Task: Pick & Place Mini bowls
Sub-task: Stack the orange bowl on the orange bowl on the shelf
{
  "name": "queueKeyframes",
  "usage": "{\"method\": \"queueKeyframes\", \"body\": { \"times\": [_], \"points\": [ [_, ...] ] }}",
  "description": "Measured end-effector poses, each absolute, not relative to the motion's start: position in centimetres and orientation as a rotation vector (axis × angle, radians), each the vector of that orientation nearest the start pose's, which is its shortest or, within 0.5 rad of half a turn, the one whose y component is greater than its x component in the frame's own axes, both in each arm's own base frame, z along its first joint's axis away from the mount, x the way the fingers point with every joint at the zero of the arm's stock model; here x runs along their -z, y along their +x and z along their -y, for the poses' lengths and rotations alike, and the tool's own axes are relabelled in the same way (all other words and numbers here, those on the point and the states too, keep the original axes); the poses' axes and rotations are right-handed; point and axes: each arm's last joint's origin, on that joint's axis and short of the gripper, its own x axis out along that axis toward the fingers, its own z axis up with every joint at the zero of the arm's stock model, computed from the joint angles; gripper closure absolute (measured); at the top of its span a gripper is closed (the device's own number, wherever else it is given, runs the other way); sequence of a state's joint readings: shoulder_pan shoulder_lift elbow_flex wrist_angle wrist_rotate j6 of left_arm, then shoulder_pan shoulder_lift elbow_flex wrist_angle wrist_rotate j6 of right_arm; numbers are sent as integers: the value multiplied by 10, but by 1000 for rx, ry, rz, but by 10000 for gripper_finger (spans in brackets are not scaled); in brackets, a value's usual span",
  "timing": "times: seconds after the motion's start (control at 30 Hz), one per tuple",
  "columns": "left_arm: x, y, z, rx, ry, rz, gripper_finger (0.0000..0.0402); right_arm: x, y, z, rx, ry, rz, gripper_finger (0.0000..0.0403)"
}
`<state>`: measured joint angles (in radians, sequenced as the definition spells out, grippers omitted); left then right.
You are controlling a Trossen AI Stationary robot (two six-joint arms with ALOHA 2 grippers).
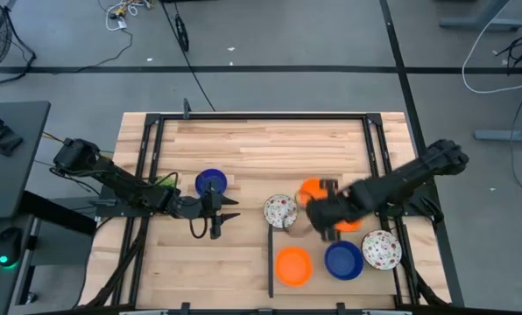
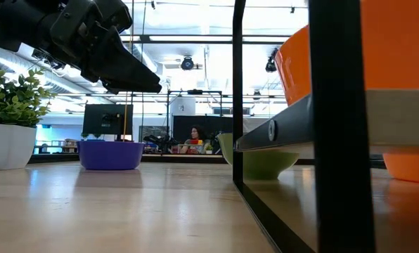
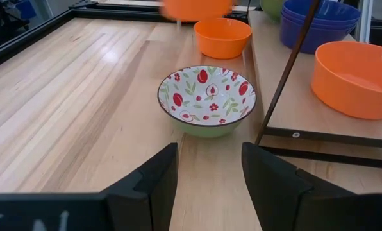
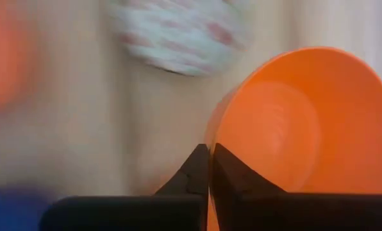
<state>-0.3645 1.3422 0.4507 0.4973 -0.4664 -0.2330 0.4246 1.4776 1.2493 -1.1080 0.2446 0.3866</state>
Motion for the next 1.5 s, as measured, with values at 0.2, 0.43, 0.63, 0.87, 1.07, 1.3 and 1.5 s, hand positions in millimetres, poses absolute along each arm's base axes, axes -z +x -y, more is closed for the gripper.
{"method": "queueKeyframes", "body": {
  "times": [0.2, 0.43, 0.63, 0.87, 1.07, 1.3, 1.5],
  "points": [
    [-172, 236, 76, -144, -85, -345, 225, -310, 239, -171, -222, -144, -1006, 396],
    [-172, 236, 76, -144, -86, -343, 225, -299, 237, -224, -376, -138, -887, 397],
    [-172, 236, 76, -144, -87, -340, 225, -266, 247, -247, -399, -231, -939, 397],
    [-172, 236, 76, -144, -88, -340, 225, -260, 257, -258, -446, -348, -920, 397],
    [-172, 236, 76, -144, -88, -340, 225, -259, 257, -257, -458, -393, -916, 397],
    [-172, 236, 76, -144, -88, -341, 225, -248, 258, -258, -470, -447, -935, 396],
    [-172, 236, 76, -144, -89, -341, 225, -240, 260, -260, -487, -498, -949, 396]
  ]
}}
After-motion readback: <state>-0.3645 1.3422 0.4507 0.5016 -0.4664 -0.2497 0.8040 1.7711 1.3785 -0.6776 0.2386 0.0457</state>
